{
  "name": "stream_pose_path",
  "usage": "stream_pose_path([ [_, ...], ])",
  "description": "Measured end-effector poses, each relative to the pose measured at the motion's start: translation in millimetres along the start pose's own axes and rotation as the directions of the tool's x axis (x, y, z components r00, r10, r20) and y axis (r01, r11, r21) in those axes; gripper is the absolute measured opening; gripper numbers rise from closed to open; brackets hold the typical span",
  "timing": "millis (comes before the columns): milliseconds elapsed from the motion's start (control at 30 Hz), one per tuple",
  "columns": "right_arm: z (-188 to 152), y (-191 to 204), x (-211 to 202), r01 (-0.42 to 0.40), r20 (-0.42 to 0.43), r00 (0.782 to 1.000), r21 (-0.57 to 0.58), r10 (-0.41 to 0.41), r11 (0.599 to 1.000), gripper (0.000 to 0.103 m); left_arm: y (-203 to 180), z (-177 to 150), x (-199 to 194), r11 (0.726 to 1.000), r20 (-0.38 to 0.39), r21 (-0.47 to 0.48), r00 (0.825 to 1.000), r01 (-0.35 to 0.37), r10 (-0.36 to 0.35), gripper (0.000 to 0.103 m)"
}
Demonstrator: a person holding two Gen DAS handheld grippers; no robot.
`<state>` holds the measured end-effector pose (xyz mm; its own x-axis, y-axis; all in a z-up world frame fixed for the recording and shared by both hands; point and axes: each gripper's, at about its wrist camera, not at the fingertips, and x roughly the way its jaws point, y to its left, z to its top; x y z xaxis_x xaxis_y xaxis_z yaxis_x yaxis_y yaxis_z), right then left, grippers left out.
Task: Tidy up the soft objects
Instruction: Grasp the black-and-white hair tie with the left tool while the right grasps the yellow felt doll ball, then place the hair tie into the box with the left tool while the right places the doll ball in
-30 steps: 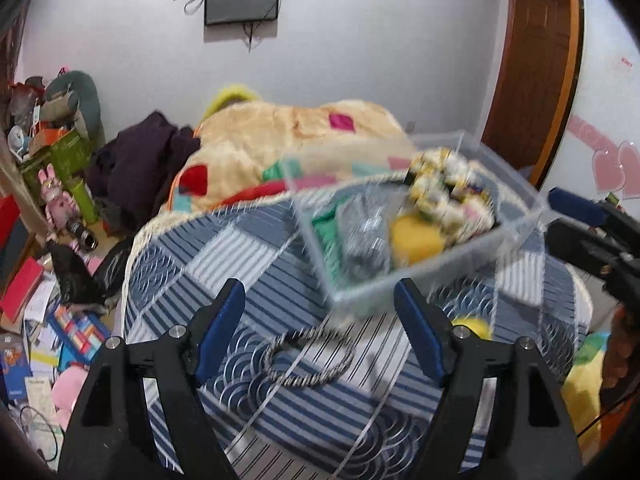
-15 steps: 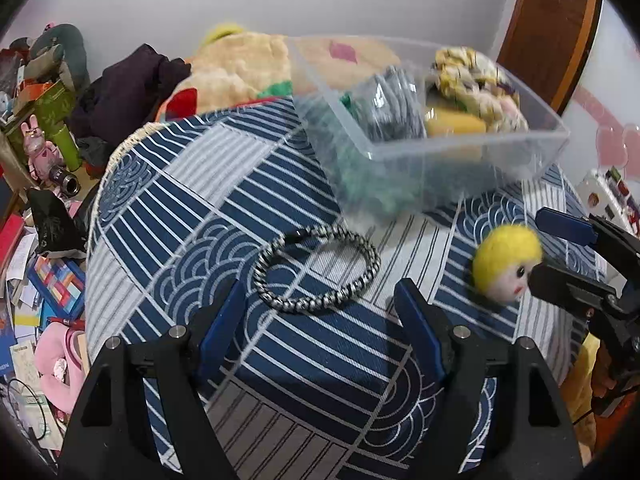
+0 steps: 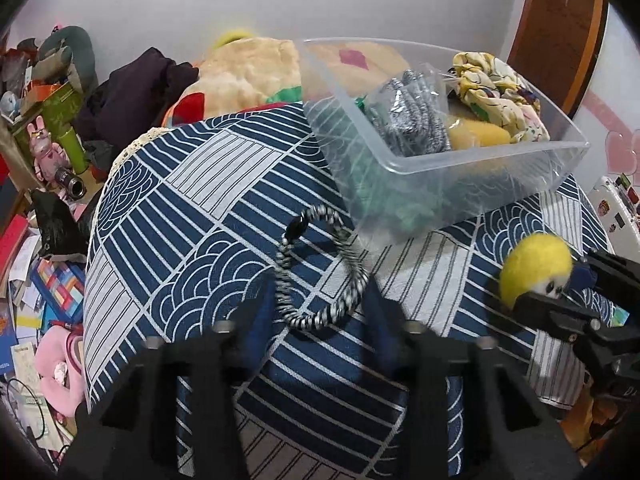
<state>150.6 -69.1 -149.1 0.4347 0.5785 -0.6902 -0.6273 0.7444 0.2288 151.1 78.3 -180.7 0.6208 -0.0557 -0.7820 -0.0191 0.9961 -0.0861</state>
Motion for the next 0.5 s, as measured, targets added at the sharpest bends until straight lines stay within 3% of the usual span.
stream_pose_path([
  [33, 0.3, -0.4, -2.6, 0.004, 0.008, 1.000, -0.001, -0.004, 1.000, 0.041, -0.3, 0.4, -0.9, 1.000, 0.003, 0.002, 1.000, 0.004, -0.004, 0.021],
  [167, 1.4, -2.7, -13.7, 0.019, 0.041, 0.999, -0.002, -0.019, 1.000, 0.041, -1.9, -4.7, -9.9, 1.000, 0.027, 0.002, 1.000, 0.008, -0.008, 0.006],
  [500, 3.6, -15.1, -48.7, 0.056, 0.137, 0.989, 0.017, -0.058, 0.998, 0.041, -9.6, -2.9, -64.1, 1.000, 0.166, 0.013, 0.986, 0.001, -0.003, 0.006],
])
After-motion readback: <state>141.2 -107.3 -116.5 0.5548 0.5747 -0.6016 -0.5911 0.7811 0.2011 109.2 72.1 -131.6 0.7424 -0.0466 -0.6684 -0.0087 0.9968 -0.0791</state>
